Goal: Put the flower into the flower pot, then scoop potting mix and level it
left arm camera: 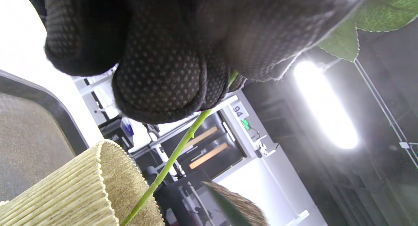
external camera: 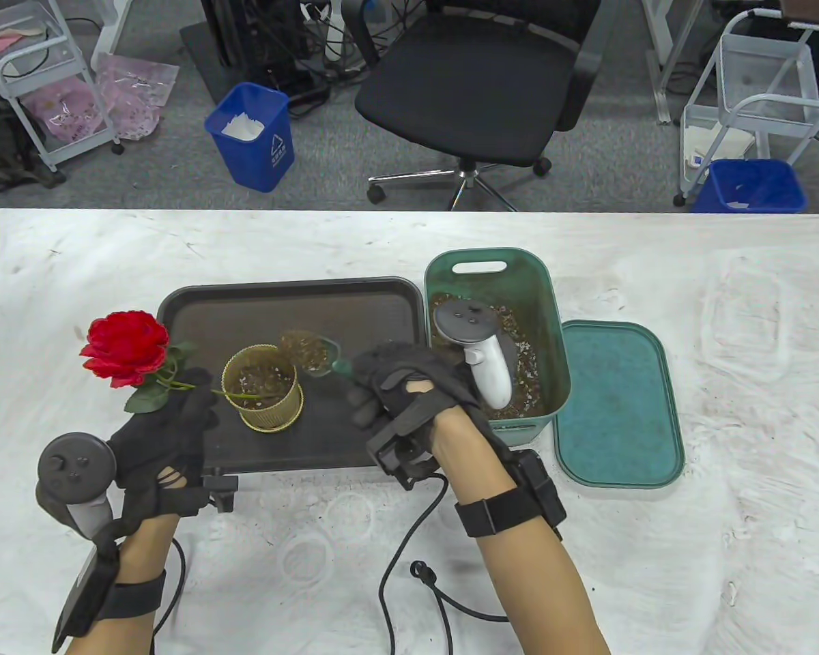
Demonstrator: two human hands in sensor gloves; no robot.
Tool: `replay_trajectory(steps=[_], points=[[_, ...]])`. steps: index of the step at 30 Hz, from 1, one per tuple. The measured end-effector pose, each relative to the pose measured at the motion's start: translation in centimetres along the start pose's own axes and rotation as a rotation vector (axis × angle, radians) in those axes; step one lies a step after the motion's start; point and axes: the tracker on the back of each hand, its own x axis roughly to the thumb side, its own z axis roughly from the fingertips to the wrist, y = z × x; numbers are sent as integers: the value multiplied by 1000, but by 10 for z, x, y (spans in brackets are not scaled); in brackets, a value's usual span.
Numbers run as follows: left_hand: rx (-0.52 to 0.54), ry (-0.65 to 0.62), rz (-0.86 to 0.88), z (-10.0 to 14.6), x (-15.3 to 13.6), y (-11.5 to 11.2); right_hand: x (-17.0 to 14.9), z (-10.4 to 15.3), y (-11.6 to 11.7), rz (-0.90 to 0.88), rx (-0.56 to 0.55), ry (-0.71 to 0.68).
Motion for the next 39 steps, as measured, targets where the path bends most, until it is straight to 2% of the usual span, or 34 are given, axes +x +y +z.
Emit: replay_trajectory(steps=[4,9,21,27,29,34,39], points=[[0,3,3,0,0,0,3,-21,23,67,16,35],[2,-4,-4,0,1,1,11,-36,38,164,-4,64],[0,-13,-13,0,1,2,48,-55,59,555,-126,79],[-1,-8,-12,0,1,1,63,-50,73,782,-196,-24],[0,-6,-8,0,1,1,66,-44,81,876,-220,-92],[3,0,-4,0,0,2,69,-26,99,1026,-276,-158],[4,0,-5,0,0,2,71,-13,106,1136,-343,-198]])
